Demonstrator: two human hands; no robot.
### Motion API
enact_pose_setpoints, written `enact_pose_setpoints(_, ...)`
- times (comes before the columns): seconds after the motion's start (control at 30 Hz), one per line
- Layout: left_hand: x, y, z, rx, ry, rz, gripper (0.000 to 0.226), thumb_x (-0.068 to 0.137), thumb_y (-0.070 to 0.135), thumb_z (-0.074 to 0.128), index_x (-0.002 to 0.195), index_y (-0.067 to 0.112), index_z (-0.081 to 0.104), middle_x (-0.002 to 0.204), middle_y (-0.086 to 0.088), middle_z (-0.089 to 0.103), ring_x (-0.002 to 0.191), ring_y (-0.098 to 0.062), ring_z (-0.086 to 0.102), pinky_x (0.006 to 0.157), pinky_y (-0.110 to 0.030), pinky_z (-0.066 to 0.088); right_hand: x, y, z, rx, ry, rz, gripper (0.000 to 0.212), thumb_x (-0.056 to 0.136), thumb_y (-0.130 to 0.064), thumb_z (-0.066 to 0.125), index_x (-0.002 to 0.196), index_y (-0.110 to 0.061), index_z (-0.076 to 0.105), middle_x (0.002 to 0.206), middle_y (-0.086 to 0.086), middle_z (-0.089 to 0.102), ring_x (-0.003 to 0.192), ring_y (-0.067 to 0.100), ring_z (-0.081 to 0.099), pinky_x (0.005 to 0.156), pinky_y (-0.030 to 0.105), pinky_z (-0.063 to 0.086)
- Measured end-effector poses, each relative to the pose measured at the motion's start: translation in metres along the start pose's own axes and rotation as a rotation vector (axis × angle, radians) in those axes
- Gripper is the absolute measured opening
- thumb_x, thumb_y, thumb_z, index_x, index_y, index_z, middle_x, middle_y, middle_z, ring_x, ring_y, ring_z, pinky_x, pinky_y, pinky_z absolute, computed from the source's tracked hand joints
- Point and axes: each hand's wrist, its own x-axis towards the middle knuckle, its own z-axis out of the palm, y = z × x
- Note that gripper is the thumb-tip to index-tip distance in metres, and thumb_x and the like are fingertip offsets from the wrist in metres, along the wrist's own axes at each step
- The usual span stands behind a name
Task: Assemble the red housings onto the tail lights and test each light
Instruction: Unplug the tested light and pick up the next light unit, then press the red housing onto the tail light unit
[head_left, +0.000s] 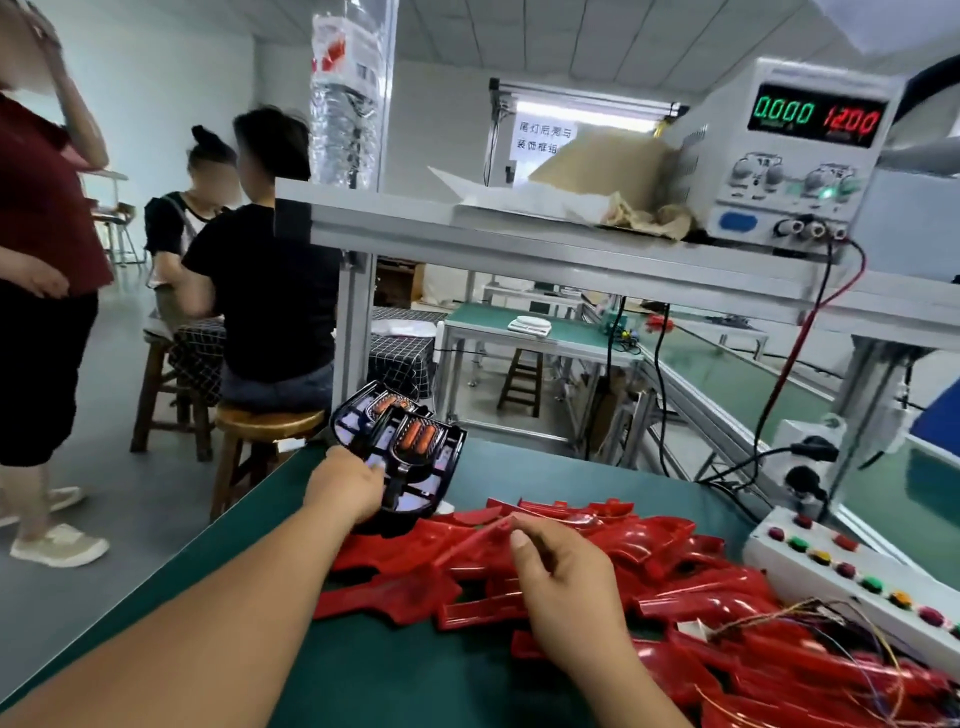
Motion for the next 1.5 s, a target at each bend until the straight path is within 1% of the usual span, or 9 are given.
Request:
enact_pose_setpoints(0.2, -0.012, 0.016, -0.006, -0.061, 0.128, 0.065, 0.031, 0.098, 0.008, 0.046, 0.121, -0.009, 0.056, 0.127, -0.029, 0.057, 0.117, -0.043, 0.054, 0.09, -0.042, 0.043, 0.002, -0.002, -0.006, 0.014, 0.073, 0.0, 0.022, 0.094, -0.025, 0.06, 0.113, -0.028, 0.069, 0.105, -0.021, 0.065, 0.102, -0.008, 0.058, 0.089, 0.007, 0.039)
enact_pose_setpoints(0.47, -0.125, 0.051, 0.015, -0.543, 0.227, 0.281, 0.021, 0.102, 0.023, 0.043, 0.111, 0.007, 0.052, 0.111, -0.014, 0.06, 0.107, -0.033, 0.056, 0.082, -0.031, 0.036, 0.013, -0.022, -0.016, 0.363, 0.116, 0.072, 0.03, 0.099, -0.037, 0.048, 0.11, -0.018, 0.068, 0.107, -0.004, 0.072, 0.104, 0.013, 0.065, 0.095, 0.035, 0.049)
enact_pose_setpoints(0.63, -0.172, 0.034, 0.027, -0.816, -0.021, 0.367, 0.04, 0.093, 0.06, 0.044, 0.103, 0.024, 0.058, 0.102, 0.011, 0.064, 0.096, -0.008, 0.059, 0.081, -0.019, 0.043, 0.016, -0.024, -0.034, 0.597, 0.228, 0.22, 0.032, 0.102, -0.033, 0.046, 0.096, -0.013, 0.07, 0.099, 0.009, 0.074, 0.1, 0.031, 0.068, 0.097, 0.052, 0.049)
enact_pose_setpoints(0.77, -0.13, -0.005, -0.002, -1.092, -0.154, 0.201, 0.041, 0.101, 0.053, 0.036, 0.105, 0.023, 0.064, 0.11, -0.003, 0.065, 0.106, -0.023, 0.061, 0.097, -0.046, 0.05, 0.017, -0.03, -0.061, 0.809, 0.105, 0.183, 0.031, 0.097, -0.028, 0.052, 0.086, -0.014, 0.078, 0.093, 0.011, 0.076, 0.083, 0.024, 0.073, 0.075, 0.036, 0.06)
enact_pose_setpoints(0.9, -0.104, -0.023, -0.027, -1.218, -0.153, 0.222, 0.032, 0.103, 0.037, 0.039, 0.095, 0.018, 0.065, 0.082, -0.002, 0.062, 0.069, -0.009, 0.061, 0.065, -0.025, 0.048, 0.01, -0.029, -0.083, 0.708, -0.163, 0.125, 0.036, 0.084, -0.032, 0.059, 0.096, -0.002, 0.074, 0.101, 0.023, 0.072, 0.085, 0.028, 0.068, 0.08, 0.041, 0.056)
enact_pose_setpoints(1.07, -0.118, -0.018, -0.028, -0.926, -0.627, 0.382, 0.048, 0.086, 0.053, 0.047, 0.106, 0.017, 0.071, 0.103, -0.012, 0.073, 0.089, -0.027, 0.073, 0.074, -0.039, 0.057, -0.013, -0.007, -0.076, 0.548, -0.375, 0.117, 0.039, 0.085, -0.035, 0.065, 0.094, 0.003, 0.071, 0.095, 0.02, 0.07, 0.086, 0.027, 0.061, 0.078, 0.037, 0.05)
enact_pose_setpoints(1.17, -0.131, -0.013, -0.024, -0.848, -0.778, 0.304, 0.035, 0.096, 0.04, 0.049, 0.112, 0.012, 0.062, 0.099, -0.022, 0.074, 0.084, -0.039, 0.073, 0.06, -0.041, 0.06, -0.016, -0.004, -0.072, 0.51, -0.396, 0.133, 0.032, 0.086, -0.033, 0.061, 0.094, -0.004, 0.073, 0.094, 0.014, 0.072, 0.084, 0.023, 0.063, 0.076, 0.033, 0.053)
enact_pose_setpoints(1.37, -0.13, -0.014, -0.007, -0.836, -0.529, 0.305, 0.025, 0.101, 0.031, 0.048, 0.084, 0.017, 0.058, 0.078, -0.023, 0.066, 0.075, -0.039, 0.071, 0.065, -0.052, 0.059, 0.0, -0.012, -0.081, 0.07, -0.059, 0.031, 0.063, 0.079, -0.063, 0.055, 0.084, -0.002, 0.068, 0.079, 0.023, 0.068, 0.07, 0.011, 0.058, 0.069, 0.03, 0.048)
enact_pose_setpoints(1.5, -0.13, -0.014, -0.01, -0.818, -0.579, 0.262, 0.025, 0.1, 0.039, 0.049, 0.092, 0.022, 0.064, 0.095, -0.025, 0.071, 0.087, -0.045, 0.07, 0.078, -0.063, 0.056, 0.035, -0.041, -0.1, 0.161, 0.17, -0.061, 0.046, 0.09, -0.051, 0.056, 0.069, -0.012, 0.069, 0.058, 0.009, 0.064, 0.051, 0.014, 0.055, 0.05, 0.03, 0.046)
